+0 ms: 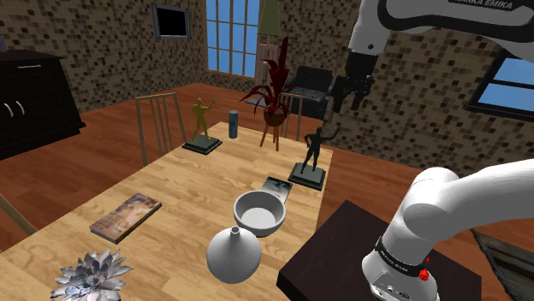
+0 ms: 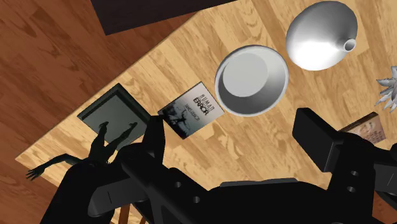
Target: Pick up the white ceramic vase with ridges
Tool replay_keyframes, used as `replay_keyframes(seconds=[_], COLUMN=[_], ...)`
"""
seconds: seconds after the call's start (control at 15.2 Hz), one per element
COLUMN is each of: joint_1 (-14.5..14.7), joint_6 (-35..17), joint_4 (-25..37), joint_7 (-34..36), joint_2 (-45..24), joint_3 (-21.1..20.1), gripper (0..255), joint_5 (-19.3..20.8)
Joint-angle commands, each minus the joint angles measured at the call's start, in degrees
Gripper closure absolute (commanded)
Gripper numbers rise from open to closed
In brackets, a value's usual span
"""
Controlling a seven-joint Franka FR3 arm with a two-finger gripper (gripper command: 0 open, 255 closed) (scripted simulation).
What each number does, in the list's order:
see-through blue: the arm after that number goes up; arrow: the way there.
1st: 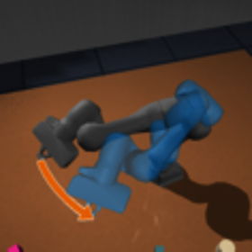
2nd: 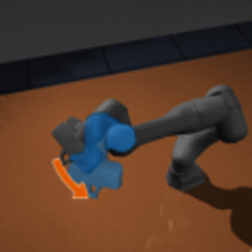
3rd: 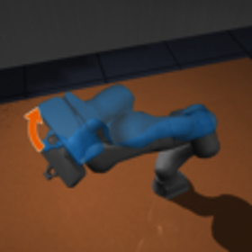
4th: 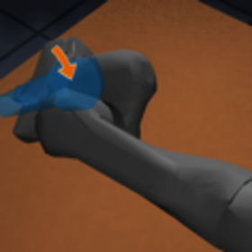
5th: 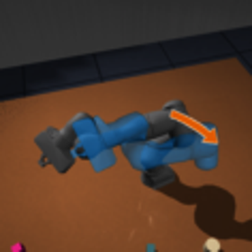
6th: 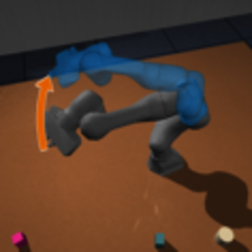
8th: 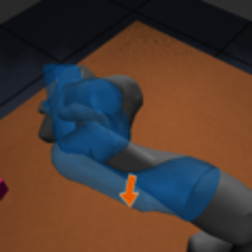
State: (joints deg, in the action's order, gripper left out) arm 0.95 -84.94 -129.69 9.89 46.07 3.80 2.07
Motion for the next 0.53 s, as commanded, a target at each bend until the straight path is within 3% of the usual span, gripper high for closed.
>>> replay_keyframes(seconds=[0.0, 0.46], joint_1=[0.0, 2.0], joint_6=[0.0, -10.1], joint_4=[0.0, -9.6], joint_7=[0.0, 7.5], joint_2=[0.0, 0.0], joint_3=[0.0, -6.7], gripper=[0, 0], joint_5=[0.0, -4.4])
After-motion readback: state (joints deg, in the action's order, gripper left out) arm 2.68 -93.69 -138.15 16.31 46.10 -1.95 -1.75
